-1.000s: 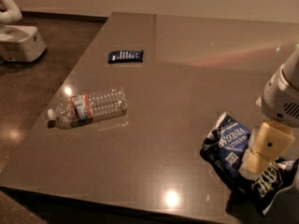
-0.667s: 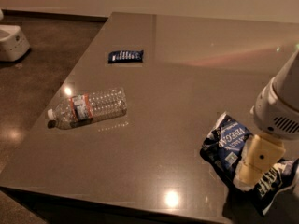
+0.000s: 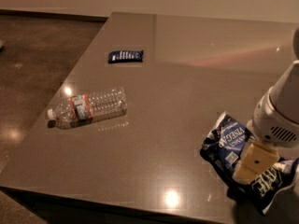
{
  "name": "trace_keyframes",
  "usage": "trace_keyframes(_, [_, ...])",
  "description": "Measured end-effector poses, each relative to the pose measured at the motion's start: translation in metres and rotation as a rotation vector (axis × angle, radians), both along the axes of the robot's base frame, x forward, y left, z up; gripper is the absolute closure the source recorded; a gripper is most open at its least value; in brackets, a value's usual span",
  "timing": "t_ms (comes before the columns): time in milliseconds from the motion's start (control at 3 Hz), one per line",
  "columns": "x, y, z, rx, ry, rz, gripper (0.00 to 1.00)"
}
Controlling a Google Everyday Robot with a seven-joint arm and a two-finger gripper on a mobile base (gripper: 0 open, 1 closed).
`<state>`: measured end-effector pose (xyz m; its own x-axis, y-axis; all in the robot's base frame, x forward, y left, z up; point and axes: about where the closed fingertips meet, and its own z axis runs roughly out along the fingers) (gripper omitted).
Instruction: Move blue chip bag near water bottle
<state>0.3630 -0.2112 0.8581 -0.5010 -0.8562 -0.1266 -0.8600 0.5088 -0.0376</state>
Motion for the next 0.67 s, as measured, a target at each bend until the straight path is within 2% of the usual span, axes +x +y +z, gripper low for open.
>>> trace_keyframes(333, [0.0017, -0.0007, -0.0010, -0.013, 0.009, 0.001, 0.42])
trace_keyframes(667, [0.0038, 0.0056, 0.0047, -0.021, 0.010, 0.015, 0.65])
